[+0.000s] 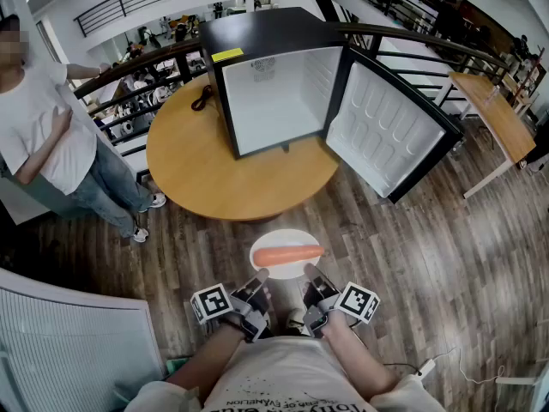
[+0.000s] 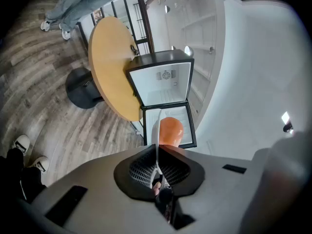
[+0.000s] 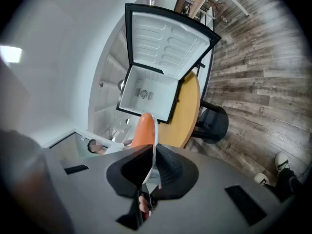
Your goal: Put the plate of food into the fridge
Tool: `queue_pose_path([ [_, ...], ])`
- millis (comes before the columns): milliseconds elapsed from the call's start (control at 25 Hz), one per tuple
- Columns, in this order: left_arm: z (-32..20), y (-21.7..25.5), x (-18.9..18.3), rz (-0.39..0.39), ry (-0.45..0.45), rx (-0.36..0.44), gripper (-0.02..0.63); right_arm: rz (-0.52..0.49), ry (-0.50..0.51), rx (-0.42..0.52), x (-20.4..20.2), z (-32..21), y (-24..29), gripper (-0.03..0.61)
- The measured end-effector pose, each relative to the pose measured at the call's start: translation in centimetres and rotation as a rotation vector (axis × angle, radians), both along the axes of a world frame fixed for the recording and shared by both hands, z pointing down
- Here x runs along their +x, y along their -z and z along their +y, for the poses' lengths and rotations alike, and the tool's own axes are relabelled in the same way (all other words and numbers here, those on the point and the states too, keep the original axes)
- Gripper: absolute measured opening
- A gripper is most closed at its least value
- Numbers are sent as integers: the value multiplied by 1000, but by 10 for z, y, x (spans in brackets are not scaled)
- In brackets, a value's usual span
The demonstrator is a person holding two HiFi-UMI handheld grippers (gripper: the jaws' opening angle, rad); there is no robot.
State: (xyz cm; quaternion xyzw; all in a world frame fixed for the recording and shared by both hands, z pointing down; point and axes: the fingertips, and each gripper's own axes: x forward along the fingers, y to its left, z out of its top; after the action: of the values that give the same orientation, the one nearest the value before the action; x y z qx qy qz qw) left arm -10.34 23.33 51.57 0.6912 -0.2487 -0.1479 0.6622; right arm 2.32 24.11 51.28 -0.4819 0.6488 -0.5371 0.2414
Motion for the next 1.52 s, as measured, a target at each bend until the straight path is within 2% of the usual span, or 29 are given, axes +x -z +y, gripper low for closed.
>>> queue_pose_path([
  [120, -4, 15, 8, 39, -7, 36, 32, -15, -4, 1, 0, 0, 1, 37],
  [320, -4, 19, 10, 59, -6, 37, 32, -20, -9, -13, 0, 1, 0, 37],
  [560, -2, 11, 5, 29, -2, 24, 32, -40, -8, 1, -3, 1, 1, 37],
  [760, -4, 13, 3, 57, -2, 34, 32, -43, -16, -28, -8, 2, -2, 37],
  [1040, -3, 4, -10, 5, -5, -1, 32, -39, -24, -27, -15, 2, -2, 37],
  [1200, -8, 12, -13, 48, -23, 26, 32, -46, -35, -23, -23, -1, 1, 37],
  [1360, -13, 6, -25, 13, -36, 5, 32, -27, -49, -18, -30, -6, -1, 37],
  [1520, -17, 12, -33, 34, -56, 25, 32, -43, -72, -21, -43, -5, 2, 35],
])
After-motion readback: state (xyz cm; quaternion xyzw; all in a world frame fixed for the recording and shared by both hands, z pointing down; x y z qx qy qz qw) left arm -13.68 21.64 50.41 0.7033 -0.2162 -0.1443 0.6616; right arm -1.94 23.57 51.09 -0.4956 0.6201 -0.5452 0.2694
